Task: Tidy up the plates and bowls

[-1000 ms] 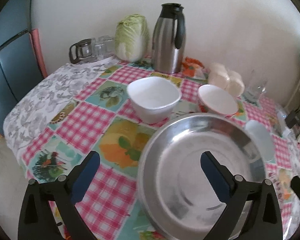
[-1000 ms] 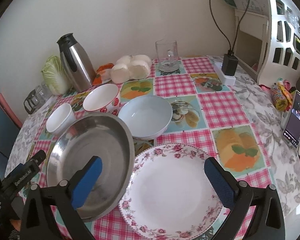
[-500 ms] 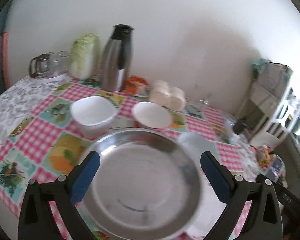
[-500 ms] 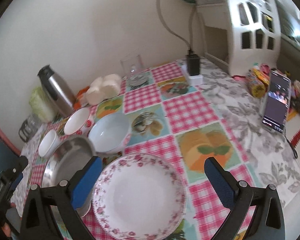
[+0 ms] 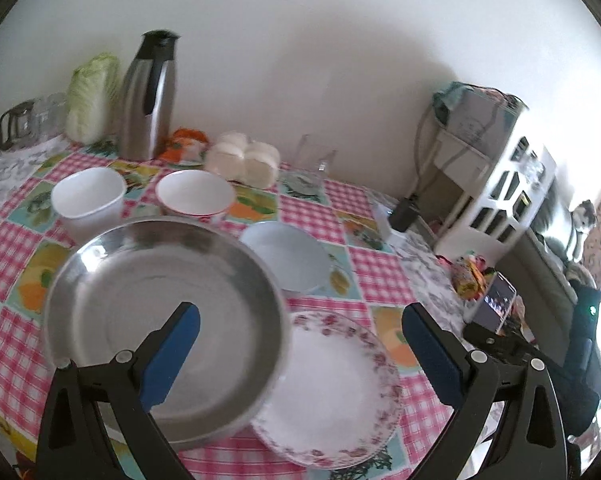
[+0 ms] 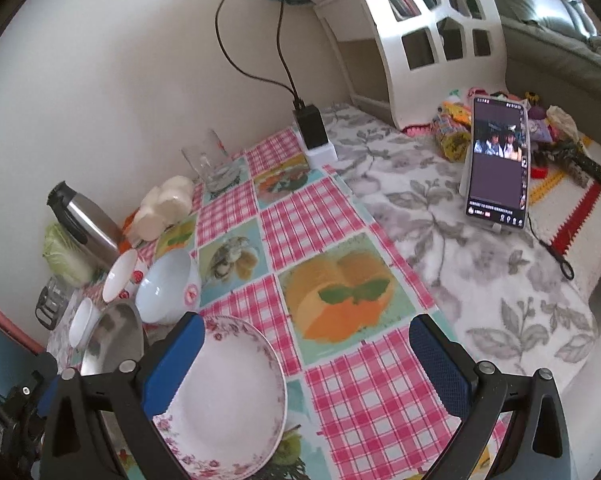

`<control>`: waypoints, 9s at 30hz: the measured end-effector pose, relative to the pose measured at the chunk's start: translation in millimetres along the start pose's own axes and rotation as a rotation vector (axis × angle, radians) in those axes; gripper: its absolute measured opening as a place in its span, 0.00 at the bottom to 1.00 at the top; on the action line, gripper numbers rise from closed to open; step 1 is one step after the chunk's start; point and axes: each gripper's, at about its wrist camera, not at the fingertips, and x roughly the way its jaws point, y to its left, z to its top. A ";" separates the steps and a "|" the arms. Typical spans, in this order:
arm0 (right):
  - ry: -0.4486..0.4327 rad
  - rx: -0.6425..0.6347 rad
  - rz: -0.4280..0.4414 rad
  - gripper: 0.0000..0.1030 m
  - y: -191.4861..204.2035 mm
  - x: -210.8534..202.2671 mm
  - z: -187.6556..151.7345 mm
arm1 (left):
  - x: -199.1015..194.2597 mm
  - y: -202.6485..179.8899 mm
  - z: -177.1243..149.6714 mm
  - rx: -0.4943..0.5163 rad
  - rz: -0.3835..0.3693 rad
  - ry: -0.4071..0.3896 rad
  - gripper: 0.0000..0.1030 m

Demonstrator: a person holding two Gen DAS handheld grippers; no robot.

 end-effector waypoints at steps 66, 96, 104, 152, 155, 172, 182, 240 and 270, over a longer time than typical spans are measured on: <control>0.285 0.129 0.156 0.18 -0.3 96.4 -43.4 | 64.9 36.0 -81.0 -0.375 0.107 0.364 0.82; 0.259 0.195 0.260 0.15 -30.8 91.4 -46.8 | 83.7 31.3 -82.3 -0.327 0.151 0.299 0.15; 0.231 0.179 0.270 0.15 -26.1 95.0 -47.6 | 82.8 32.4 -83.5 -0.320 0.141 0.284 0.14; -0.027 0.053 0.156 0.12 -27.3 4.7 -11.6 | 60.0 -14.5 -48.9 -0.178 -0.089 0.293 0.14; -0.052 0.049 0.173 0.12 -19.7 -2.7 -8.0 | 52.0 -10.5 -42.5 -0.180 -0.090 0.273 0.14; -0.070 -0.029 0.235 0.12 68.6 0.6 -12.9 | 18.4 63.0 1.8 -0.284 -0.058 0.200 0.14; -0.045 -0.066 0.265 0.12 126.6 16.1 -27.7 | 8.2 118.1 17.2 -0.339 -0.035 0.174 0.14; 0.195 -0.269 0.146 0.13 198.6 92.8 -72.3 | 33.9 213.0 -2.9 -0.514 0.117 0.268 0.13; 0.204 -0.305 0.128 0.14 202.3 89.9 -69.0 | 27.4 206.9 3.0 -0.499 0.195 0.287 0.14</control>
